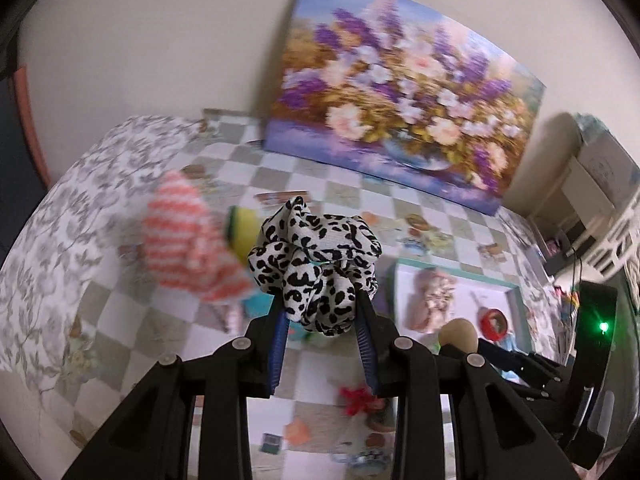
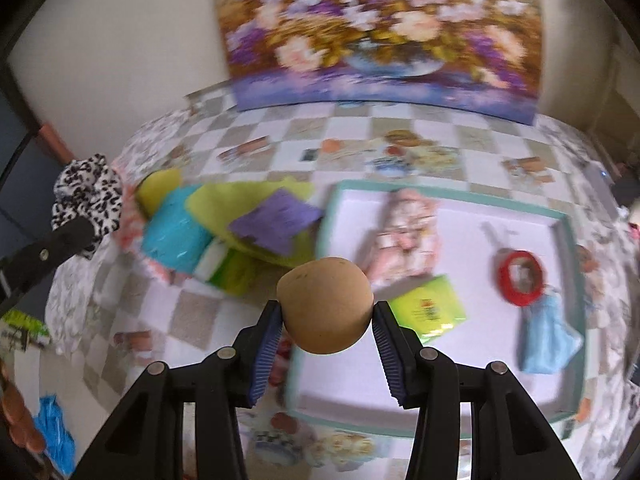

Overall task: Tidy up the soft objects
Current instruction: 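Carry the scrunchie with the left tool while the right tool carries the tan ball to the tray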

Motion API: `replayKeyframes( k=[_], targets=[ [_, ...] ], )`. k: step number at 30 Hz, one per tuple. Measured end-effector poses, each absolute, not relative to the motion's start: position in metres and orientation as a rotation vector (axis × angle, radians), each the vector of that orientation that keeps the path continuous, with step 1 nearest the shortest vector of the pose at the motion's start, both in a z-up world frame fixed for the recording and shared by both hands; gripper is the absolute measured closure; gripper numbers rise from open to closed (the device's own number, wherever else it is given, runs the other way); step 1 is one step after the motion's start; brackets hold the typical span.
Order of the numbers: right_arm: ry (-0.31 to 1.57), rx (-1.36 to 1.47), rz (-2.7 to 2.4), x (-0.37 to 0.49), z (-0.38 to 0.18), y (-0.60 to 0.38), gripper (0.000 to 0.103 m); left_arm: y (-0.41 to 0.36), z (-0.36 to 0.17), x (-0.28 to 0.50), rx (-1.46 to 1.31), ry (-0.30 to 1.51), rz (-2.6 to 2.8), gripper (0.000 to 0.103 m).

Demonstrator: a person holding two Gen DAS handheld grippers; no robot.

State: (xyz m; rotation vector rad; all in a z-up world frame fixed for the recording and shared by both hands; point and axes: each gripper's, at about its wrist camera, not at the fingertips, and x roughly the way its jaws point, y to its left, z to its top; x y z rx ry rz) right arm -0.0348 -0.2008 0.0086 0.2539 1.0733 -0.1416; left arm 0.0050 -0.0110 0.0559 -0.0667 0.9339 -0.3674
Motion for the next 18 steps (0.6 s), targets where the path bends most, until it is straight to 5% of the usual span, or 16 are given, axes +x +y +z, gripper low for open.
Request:
replayKeyframes(
  k=[18],
  targets=[
    [1.060, 0.465, -0.480, -0.068, 0.007, -0.336, 0.054, -0.136, 0.028, 0.002, 0.097, 1.021, -0.537, 0.070]
  ],
)
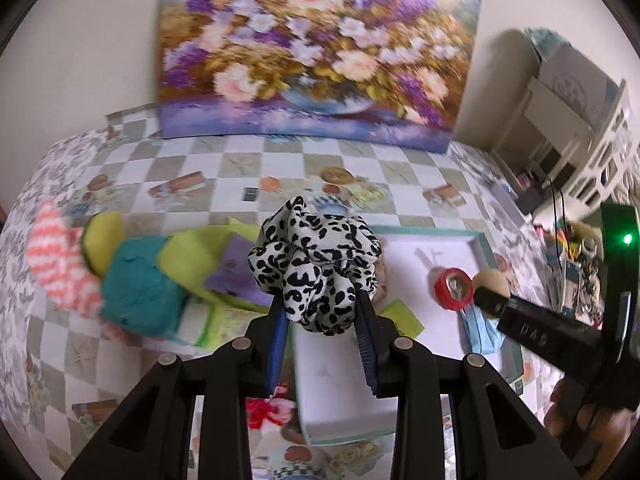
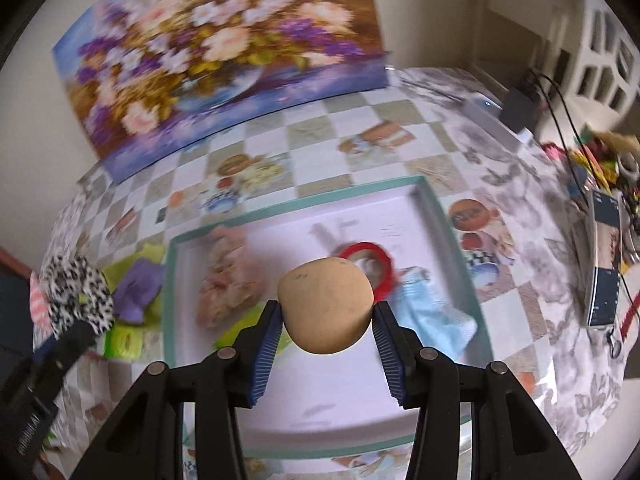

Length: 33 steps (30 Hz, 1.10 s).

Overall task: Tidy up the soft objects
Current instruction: 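Carry the scrunchie with the left tool while the right tool carries the tan ball to the tray, then open the left tool over the tray while the right tool releases the tan ball inside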

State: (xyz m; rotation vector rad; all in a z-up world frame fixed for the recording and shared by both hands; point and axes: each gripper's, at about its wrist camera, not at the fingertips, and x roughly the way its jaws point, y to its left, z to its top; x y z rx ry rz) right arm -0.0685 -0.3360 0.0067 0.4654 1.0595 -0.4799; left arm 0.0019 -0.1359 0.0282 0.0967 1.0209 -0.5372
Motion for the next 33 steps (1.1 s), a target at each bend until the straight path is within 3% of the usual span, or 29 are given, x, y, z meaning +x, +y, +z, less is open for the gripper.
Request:
replayKeyframes(
  k=[18, 30, 33],
  targets=[
    [1.026, 0.539, -0.588, -0.064, -0.019, -0.411, 0.053, -0.252, -0.020, 0.007, 0.242, 1.073, -0.708, 0.069],
    [1.031, 0.487, -0.614, -0.049, -0.029, -0.426, 0.053, -0.277, -0.038, 0.019, 0.253, 1.088, -0.734, 0.069],
    [1.036, 0.487, -0.616, -0.049, -0.029, -0.425, 0.052, -0.276, -0.039, 0.020, 0.248, 1.112, -0.738, 0.061]
  ],
)
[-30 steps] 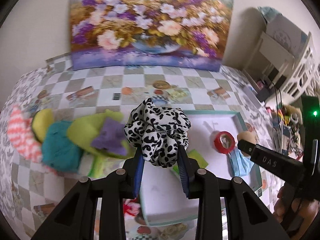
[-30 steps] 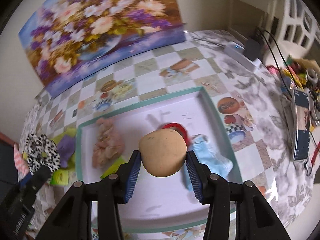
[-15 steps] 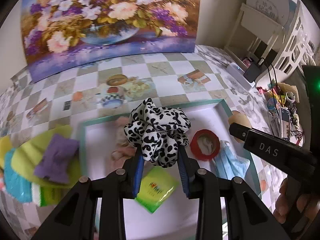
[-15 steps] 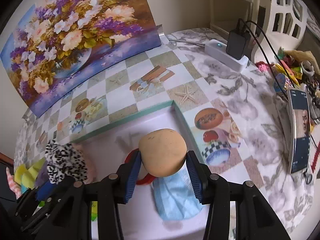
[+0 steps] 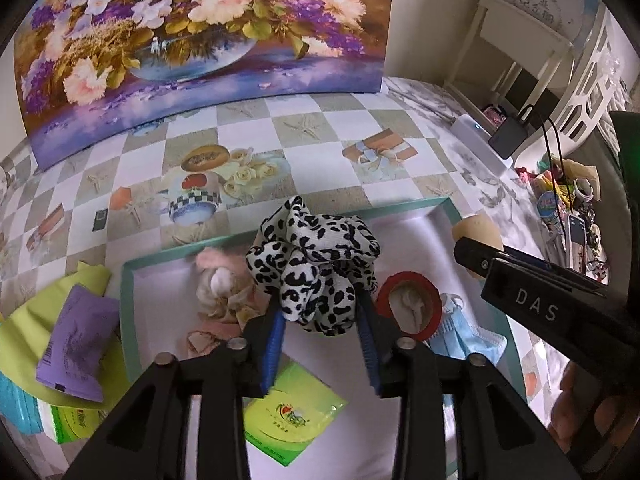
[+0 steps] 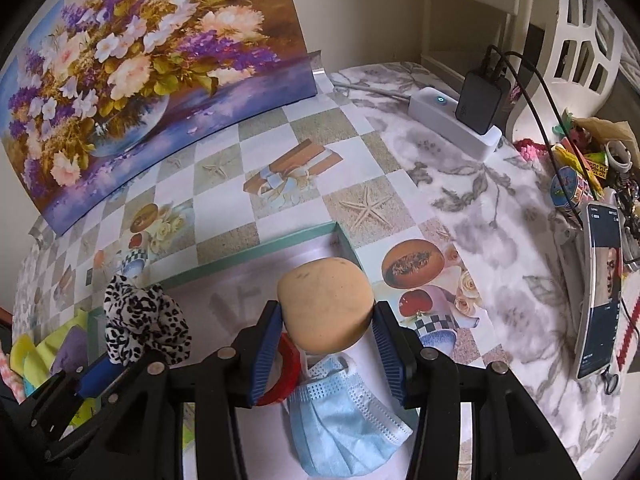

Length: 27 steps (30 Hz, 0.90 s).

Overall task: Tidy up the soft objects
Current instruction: 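Open the left tool over the tray while the right tool releases the tan ball inside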

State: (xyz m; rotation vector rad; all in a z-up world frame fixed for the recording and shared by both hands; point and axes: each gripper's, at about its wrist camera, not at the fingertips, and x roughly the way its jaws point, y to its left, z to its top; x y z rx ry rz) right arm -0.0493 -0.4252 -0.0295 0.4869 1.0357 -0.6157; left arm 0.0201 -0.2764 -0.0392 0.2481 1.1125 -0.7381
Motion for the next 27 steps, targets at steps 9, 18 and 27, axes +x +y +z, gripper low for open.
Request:
replayKeyframes(
  k=[9, 18, 27],
  targets=[
    [1.058, 0.470, -0.613, -0.050, -0.022, -0.421, 0.041, -0.265, -0.027, 0.021, 0.240, 1.121, -0.692, 0.047],
    [1.093, 0.460, -0.619, -0.054, -0.013, -0.418, 0.041, -0.245, -0.025, 0.033, 0.196, 1.150, -0.610, 0.036],
    [1.126, 0.448, -0.646, -0.054, -0.016, -0.418, 0.001, -0.225, -0.027, 0.045, 0.182, 1.136, -0.454, 0.009]
  ],
)
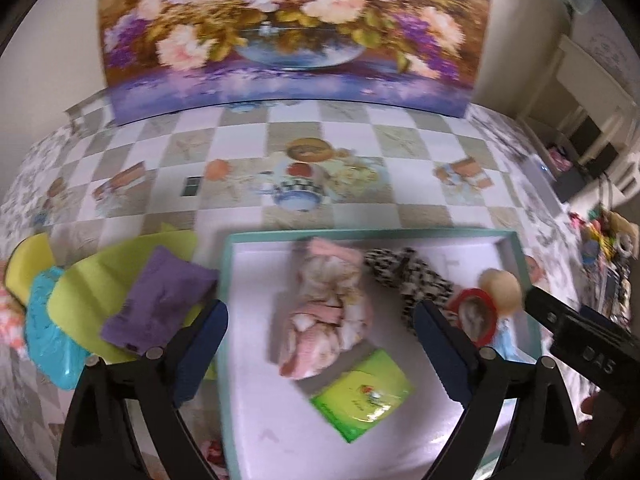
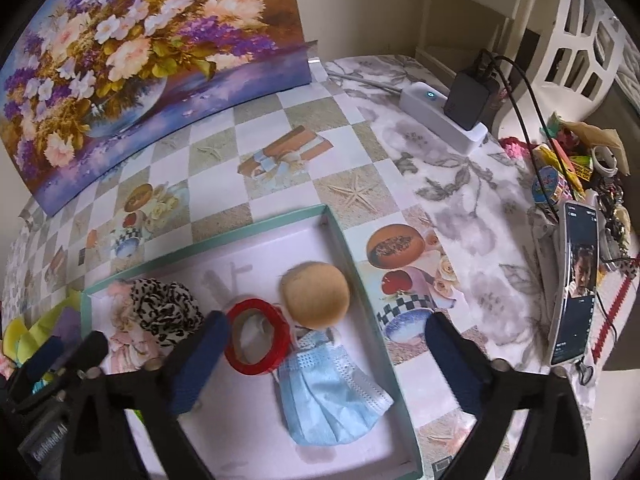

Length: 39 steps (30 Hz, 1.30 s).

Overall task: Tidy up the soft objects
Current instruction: 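Open the left tool over the tray while the right tool releases the tan ball inside, then move both open tools away from the tray back toward the pile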

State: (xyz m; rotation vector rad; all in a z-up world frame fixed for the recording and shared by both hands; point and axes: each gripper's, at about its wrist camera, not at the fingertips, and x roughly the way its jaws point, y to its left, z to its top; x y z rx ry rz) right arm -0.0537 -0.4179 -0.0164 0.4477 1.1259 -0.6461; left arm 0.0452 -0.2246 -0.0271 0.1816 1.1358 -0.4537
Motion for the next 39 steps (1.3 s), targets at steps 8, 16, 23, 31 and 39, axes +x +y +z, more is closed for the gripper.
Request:
replayKeyframes(
  k=[8, 16, 23, 31, 39],
  targets=[
    [1.130, 0.437, -0.635, -0.053, -0.014, -0.414, 0.001, -0.211, -0.025, 0.051, 0.159, 1.139, -0.400, 0.009],
    [1.155, 0.419, -0.645, -0.057, -0.008, -0.408, 0.001, -0.209, -0.017, 0.046, 0.208, 1.129, -0.400, 0.009],
    [1.170, 0.388, -0.654, -0.063, 0.000, -0.398, 0.001, -0.202, -0.005, 0.038, 0.229, 1.107, -0.408, 0.009],
    [1.161, 0.349, -0.621, -0.069, 0.010, -0.377, 0.001, -0.191, 0.003, 0.035, 0.224, 1.090, -0.399, 0.009],
    [1.153, 0.343, -0.602, -0.069, 0.011, -0.365, 0.001, -0.176, 0.017, 0.032, 0.216, 1.070, -0.412, 0.009]
  ],
)
